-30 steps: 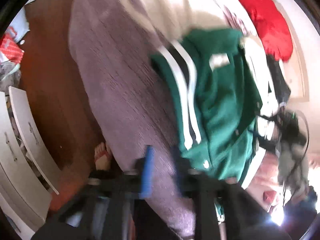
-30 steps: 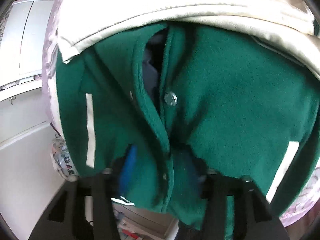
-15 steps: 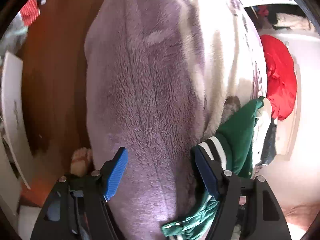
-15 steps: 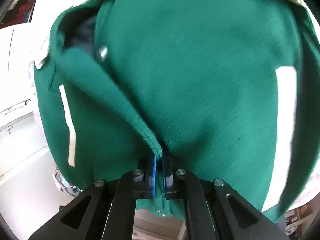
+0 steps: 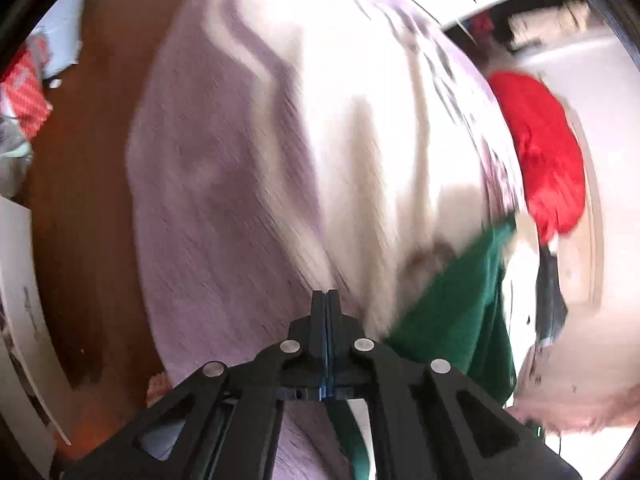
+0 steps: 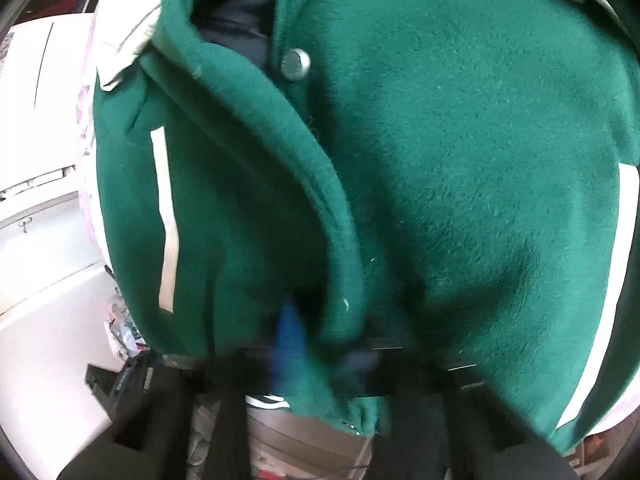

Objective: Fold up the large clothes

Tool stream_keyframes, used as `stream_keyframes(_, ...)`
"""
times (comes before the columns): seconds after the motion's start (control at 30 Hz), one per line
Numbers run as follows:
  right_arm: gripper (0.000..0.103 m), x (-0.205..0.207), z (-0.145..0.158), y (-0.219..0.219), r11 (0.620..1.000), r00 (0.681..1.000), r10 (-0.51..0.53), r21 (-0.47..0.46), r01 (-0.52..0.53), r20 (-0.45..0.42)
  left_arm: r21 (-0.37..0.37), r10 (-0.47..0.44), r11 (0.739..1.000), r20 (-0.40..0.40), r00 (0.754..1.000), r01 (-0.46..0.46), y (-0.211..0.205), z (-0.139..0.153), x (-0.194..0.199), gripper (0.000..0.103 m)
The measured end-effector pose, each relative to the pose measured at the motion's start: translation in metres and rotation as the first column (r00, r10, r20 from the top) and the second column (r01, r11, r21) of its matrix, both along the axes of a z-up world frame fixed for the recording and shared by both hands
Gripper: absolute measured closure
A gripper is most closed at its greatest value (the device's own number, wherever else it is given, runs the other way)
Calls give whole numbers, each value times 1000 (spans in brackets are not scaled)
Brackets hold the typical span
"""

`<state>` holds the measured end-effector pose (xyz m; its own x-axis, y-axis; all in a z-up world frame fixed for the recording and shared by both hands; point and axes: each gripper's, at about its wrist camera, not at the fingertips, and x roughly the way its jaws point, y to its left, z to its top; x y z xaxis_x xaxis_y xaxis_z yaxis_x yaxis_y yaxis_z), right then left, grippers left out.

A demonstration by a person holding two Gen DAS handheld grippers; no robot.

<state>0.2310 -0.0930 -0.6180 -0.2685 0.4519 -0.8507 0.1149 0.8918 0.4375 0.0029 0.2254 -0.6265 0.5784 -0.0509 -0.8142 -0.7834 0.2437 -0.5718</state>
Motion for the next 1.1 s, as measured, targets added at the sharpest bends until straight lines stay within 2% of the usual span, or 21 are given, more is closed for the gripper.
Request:
stream_keyframes(0.03, 98, -3, 4, -2, 999, 1000, -31, 36, 31, 5, -1, 0, 1000, -18, 1000, 0, 11, -3, -4, 103)
stream_keyframes(0.1, 98, 0, 7, -3, 998, 999, -25, 52, 24, 21, -48, -40, 998, 17, 999, 41, 21, -9, -6, 103)
stream_keyframes(0.13, 98, -3, 3, -5, 999, 999, 26, -32, -25, 32, -73, -81, 994, 15, 997, 82, 21, -12, -4, 103)
stream_keyframes(0.17, 96, -5, -11, -6, 992, 998, 60, -115, -59, -1, -111, -134, 984, 36, 990, 137, 18, -16, 1, 102)
stream_keyframes(0.2, 95, -6, -21, -10, 990, 998, 56, -124, -61, -43, -142, -166, 975, 50, 985, 172, 15, -19, 4, 101)
stream_keyframes(0.23, 94, -6, -27, -18, 996, 997, 9, -93, -17, -81, -175, -209, 961, 56, 976, 216, 9, -21, 8, 98)
stream_keyframes(0.27, 88, -4, -27, -20, 997, 995, -11, -80, 3, -96, -187, -241, 950, 64, 969, 248, 2, -22, 11, 96)
stream_keyframes(0.3, 84, 0, -21, -21, 998, 993, -28, -55, 22, -110, -190, -271, 941, 74, 960, 281, -5, -22, 15, 86)
stream_keyframes(0.33, 81, 5, -12, -22, 999, 995, -38, -32, 36, -92, -191, -294, 933, 83, 952, 305, -11, -22, 18, 63)
stream_keyframes(0.37, 72, 10, -1, -22, 999, 997, -49, -16, 48, -56, -198, -299, 929, 98, 949, 313, -14, -22, 19, 50)
stream_keyframes(0.4, 58, 19, 16, -23, 998, 998, -65, 15, 65, 0, -208, -286, 929, 118, 951, 305, -16, -22, 19, 41)
stream_keyframes(0.43, 53, 28, 32, -24, 996, 995, -83, 37, 81, 59, -223, -262, 931, 143, 954, 289, -17, -23, 17, 41)
stream_keyframes(0.5, 51, 41, 50, -23, 991, 979, -122, 80, 110, 161, -267, -226, 927, 165, 960, 264, -17, -28, 14, 41)
stream_keyframes(0.57, 51, 61, 56, -18, 984, 967, -148, 125, 124, 208, -278, -215, 926, 174, 961, 257, -16, -31, 13, 41)
stream_keyframes(0.7, 51, 98, 35, -10, 975, 965, -195, 145, 171, 175, -261, -246, 922, 173, 954, 285, -18, -31, 21, 41)
stream_keyframes(0.8, 51, 101, 11, 5, 979, 975, -185, 107, 172, 127, -321, -194, 908, 247, 949, 269, -14, -37, 14, 41)
stream_keyframes(0.87, 51, 109, 12, -1, 984, 979, -166, 87, 156, 119, -405, -93, 885, 329, 940, 229, -11, -45, -1, 41)
stream_keyframes(0.9, 51, 108, 9, -1, 984, 980, -162, 89, 152, 115, -433, -64, 876, 337, 939, 215, -11, -49, -5, 41)
stream_keyframes(0.97, 51, 104, 5, -5, 981, 979, -176, 98, 167, 100, -510, -3, 840, 339, 941, 186, -15, -62, -13, 41)
stream_keyframes(1.07, 51, 98, 0, -11, 969, 972, -224, 118, 215, 69, -574, 27, 802, 314, 949, 167, -27, -71, -8, 41)
stream_keyframes(1.1, 51, 93, -4, -8, 965, 969, -241, 124, 232, 60, -582, 44, 798, 311, 949, 154, -28, -70, -8, 41)
